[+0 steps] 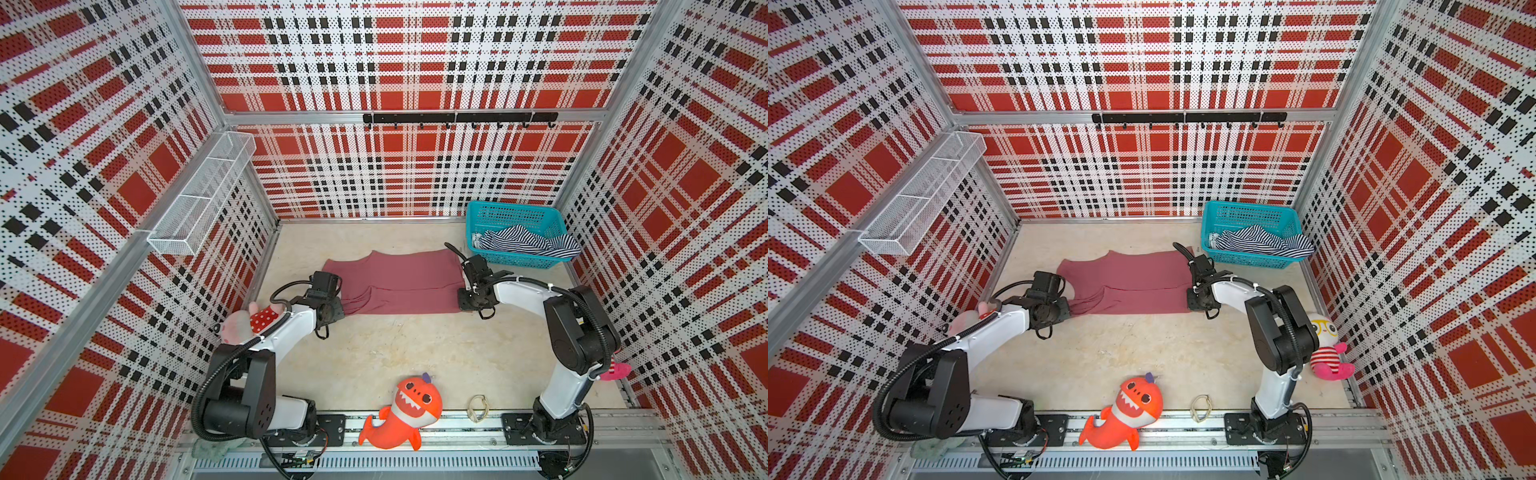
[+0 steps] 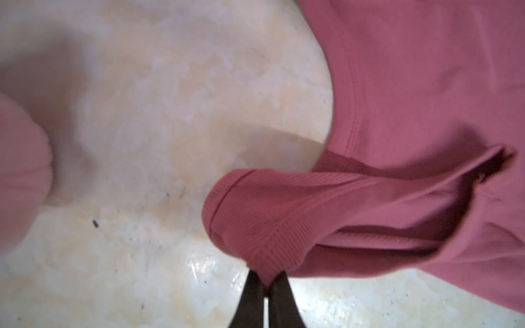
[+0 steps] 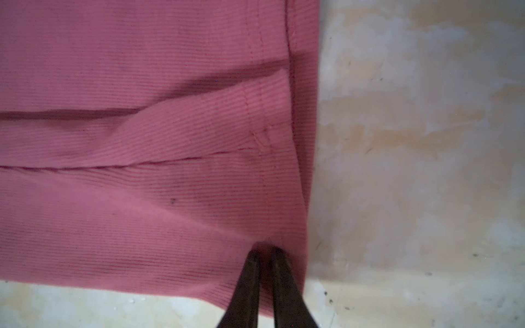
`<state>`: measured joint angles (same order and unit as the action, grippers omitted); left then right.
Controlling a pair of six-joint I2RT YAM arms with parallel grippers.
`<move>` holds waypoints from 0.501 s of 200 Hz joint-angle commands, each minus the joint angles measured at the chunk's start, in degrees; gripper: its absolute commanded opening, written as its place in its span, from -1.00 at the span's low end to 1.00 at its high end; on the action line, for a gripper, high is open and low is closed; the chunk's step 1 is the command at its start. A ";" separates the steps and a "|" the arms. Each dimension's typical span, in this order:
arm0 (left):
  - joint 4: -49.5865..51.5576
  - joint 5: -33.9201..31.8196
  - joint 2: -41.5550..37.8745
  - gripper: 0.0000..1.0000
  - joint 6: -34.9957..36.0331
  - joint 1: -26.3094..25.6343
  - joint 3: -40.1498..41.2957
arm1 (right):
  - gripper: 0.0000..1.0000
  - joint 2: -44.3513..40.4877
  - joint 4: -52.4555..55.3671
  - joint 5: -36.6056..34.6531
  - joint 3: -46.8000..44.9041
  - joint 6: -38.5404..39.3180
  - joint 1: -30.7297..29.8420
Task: Fold and stack tank tops
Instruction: Smooth out the tank top at the top-center of the table.
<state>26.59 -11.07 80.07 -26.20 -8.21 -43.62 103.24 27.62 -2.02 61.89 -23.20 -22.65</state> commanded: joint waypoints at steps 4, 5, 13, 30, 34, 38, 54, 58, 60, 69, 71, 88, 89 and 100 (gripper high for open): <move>-0.34 0.55 1.82 -1.00 3.53 2.94 -3.99 | -0.76 1.91 2.07 -2.22 -0.02 0.70 1.03; -0.37 0.58 1.92 -1.00 3.61 3.16 -4.09 | -0.76 1.94 2.08 -2.29 0.03 0.70 1.03; -0.67 0.89 2.87 -1.00 4.26 3.68 -5.19 | -0.76 2.02 2.26 -2.65 0.16 0.78 1.03; -1.25 1.83 5.36 -1.00 4.75 4.88 -7.39 | -0.78 2.21 2.54 -3.11 0.59 0.92 1.03; -1.38 2.00 6.02 -1.00 5.85 5.25 -7.92 | -0.78 2.26 2.56 -3.24 0.67 0.95 1.03; -1.54 2.34 6.61 -1.00 6.37 5.58 -8.31 | -0.78 2.24 2.66 -3.28 0.69 0.99 1.07; -1.78 3.24 9.53 -1.00 7.47 6.26 -10.29 | -0.79 2.24 2.79 -3.37 0.78 1.22 1.12; -1.91 3.40 10.07 -1.00 7.71 6.36 -10.76 | -0.79 2.24 2.79 -3.42 0.78 1.30 1.12; -1.92 3.40 10.49 -1.00 7.77 6.43 -10.91 | -0.79 2.25 2.79 -3.45 0.78 1.38 1.12; -2.05 3.87 12.00 -1.00 8.17 6.64 -11.97 | -0.79 2.24 2.81 -3.43 0.78 1.56 1.12; -2.06 3.93 12.40 -1.00 8.29 6.69 -12.18 | -0.79 2.19 2.86 -3.43 0.78 1.62 1.12; -1.97 4.51 14.98 -1.00 8.87 6.88 -13.49 | -0.79 2.01 2.82 -3.34 0.77 1.76 1.12; -1.93 4.54 15.09 -1.00 8.92 6.93 -13.54 | -0.79 1.99 2.90 -3.34 0.78 1.76 1.12; -1.80 4.66 15.95 -0.94 8.97 6.95 -14.06 | -0.78 1.95 2.93 -3.23 0.87 1.82 1.12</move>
<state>25.23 -7.42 93.97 -19.09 -2.04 -55.68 103.55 28.29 -2.59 62.35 -22.15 -22.59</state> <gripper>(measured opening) 0.063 0.107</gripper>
